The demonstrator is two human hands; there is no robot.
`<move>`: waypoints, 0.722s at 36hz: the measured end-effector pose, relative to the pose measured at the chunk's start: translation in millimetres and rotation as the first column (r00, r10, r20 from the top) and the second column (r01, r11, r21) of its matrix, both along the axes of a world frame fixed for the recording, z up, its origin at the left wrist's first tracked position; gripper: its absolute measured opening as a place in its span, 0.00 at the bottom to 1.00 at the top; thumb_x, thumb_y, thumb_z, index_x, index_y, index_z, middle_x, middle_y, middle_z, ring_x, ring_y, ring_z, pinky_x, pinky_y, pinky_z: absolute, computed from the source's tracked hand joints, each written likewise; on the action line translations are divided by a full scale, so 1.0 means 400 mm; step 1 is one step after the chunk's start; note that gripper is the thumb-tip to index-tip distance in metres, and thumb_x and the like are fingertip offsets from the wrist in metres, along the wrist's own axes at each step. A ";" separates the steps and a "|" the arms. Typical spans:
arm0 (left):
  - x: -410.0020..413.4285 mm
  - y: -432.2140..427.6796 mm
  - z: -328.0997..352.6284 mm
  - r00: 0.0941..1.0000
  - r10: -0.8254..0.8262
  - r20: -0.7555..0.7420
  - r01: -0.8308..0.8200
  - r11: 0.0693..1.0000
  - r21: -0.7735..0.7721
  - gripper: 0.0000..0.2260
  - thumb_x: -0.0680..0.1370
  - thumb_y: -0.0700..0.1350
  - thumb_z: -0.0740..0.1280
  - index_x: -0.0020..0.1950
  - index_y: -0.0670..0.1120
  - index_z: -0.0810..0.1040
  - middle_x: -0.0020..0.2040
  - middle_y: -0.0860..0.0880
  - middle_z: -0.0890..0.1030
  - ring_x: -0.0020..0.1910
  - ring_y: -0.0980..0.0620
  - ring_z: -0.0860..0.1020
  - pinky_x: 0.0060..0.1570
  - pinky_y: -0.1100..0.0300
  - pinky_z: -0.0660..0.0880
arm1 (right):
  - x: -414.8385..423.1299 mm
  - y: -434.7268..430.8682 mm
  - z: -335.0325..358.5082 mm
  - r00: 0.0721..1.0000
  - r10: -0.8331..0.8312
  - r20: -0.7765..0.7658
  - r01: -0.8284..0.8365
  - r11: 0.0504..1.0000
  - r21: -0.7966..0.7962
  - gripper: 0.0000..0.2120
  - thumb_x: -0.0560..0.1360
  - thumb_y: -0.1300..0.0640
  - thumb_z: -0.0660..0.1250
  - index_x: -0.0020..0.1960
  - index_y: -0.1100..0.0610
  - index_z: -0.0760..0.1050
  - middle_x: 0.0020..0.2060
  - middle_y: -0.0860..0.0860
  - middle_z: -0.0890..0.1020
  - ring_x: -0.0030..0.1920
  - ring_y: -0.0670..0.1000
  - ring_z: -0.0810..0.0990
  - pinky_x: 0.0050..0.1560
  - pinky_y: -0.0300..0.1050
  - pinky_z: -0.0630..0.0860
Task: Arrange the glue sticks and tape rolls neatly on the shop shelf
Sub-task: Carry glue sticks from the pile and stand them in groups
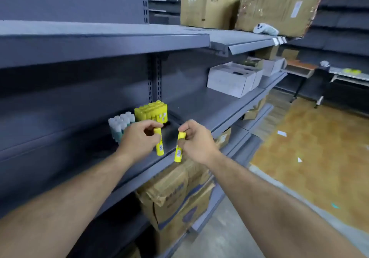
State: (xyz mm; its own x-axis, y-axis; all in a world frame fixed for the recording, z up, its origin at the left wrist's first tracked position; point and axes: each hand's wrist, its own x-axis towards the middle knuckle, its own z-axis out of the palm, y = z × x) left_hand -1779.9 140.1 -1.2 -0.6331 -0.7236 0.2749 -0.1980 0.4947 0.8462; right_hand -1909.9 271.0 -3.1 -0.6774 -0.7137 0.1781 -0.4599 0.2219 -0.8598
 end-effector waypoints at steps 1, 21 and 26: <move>-0.013 -0.030 -0.006 1.000 0.021 0.006 -0.021 1.000 -0.012 0.14 0.73 0.36 0.70 0.49 0.54 0.84 0.33 0.59 0.80 0.29 0.62 0.74 0.32 0.73 0.68 | -0.021 -0.031 -0.003 1.000 0.011 0.014 -0.011 1.000 -0.001 0.12 0.70 0.67 0.68 0.49 0.53 0.76 0.29 0.41 0.77 0.32 0.52 0.80 0.40 0.48 0.83; -0.202 -0.217 -0.086 0.901 0.417 0.118 -0.345 0.855 -0.386 0.13 0.71 0.35 0.73 0.53 0.47 0.86 0.48 0.56 0.75 0.45 0.56 0.76 0.48 0.82 0.62 | -0.364 -0.398 -0.033 0.943 0.330 0.030 -0.331 0.942 0.053 0.15 0.69 0.62 0.72 0.51 0.45 0.77 0.45 0.46 0.83 0.44 0.51 0.84 0.48 0.53 0.84; -0.216 -0.201 -0.087 0.845 0.519 0.133 -0.438 0.812 -0.385 0.13 0.72 0.37 0.73 0.55 0.47 0.86 0.48 0.54 0.74 0.42 0.57 0.75 0.47 0.75 0.66 | -0.405 -0.428 -0.026 0.899 0.438 0.035 -0.438 0.899 0.019 0.14 0.72 0.64 0.72 0.52 0.48 0.77 0.41 0.45 0.80 0.43 0.53 0.84 0.46 0.56 0.84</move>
